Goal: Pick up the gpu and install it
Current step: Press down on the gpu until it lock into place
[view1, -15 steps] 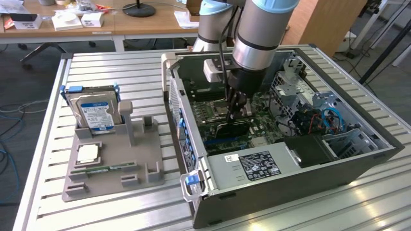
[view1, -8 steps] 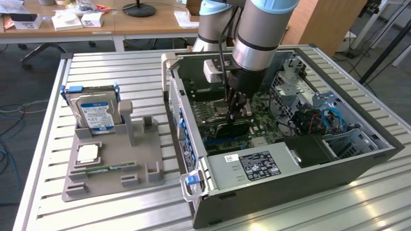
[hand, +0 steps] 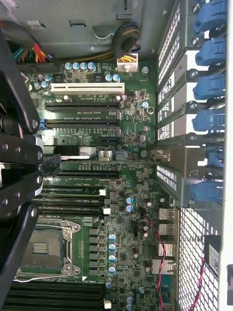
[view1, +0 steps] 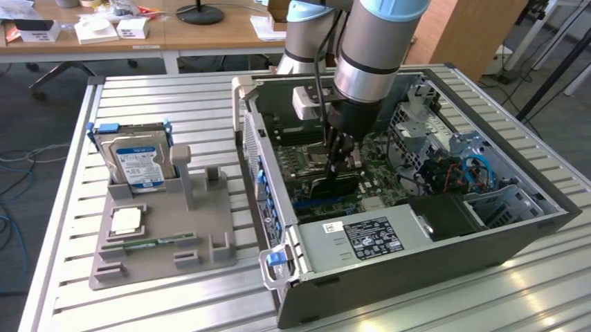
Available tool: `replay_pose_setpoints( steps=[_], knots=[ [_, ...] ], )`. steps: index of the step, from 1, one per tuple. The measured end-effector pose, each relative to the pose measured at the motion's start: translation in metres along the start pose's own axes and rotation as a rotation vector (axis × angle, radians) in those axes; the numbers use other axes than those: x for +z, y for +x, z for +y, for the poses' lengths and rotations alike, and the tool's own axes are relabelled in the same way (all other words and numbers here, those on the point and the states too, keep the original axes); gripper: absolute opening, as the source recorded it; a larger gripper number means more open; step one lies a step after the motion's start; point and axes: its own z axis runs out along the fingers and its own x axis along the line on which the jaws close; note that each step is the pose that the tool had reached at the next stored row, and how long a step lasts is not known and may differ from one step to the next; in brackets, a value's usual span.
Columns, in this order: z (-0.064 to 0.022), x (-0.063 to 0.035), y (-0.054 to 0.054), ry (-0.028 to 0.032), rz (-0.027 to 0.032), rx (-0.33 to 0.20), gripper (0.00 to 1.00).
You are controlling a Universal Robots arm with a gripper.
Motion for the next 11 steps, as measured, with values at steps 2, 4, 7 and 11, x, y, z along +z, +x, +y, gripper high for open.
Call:
replay_pose_setpoints(
  steps=[2, 4, 7, 11],
  knots=[
    [0.0000, 0.0000, 0.0000, -0.0001, 0.0002, 0.000, 0.10],
    [0.0000, 0.0000, 0.0000, 0.0000, 0.0001, 0.000, 0.10],
    [0.0000, 0.0004, 0.0001, 0.0000, 0.0000, 0.000, 0.10],
    [0.0000, 0.0008, 0.0001, -0.0001, 0.0004, 0.000, 0.10]
  ],
)
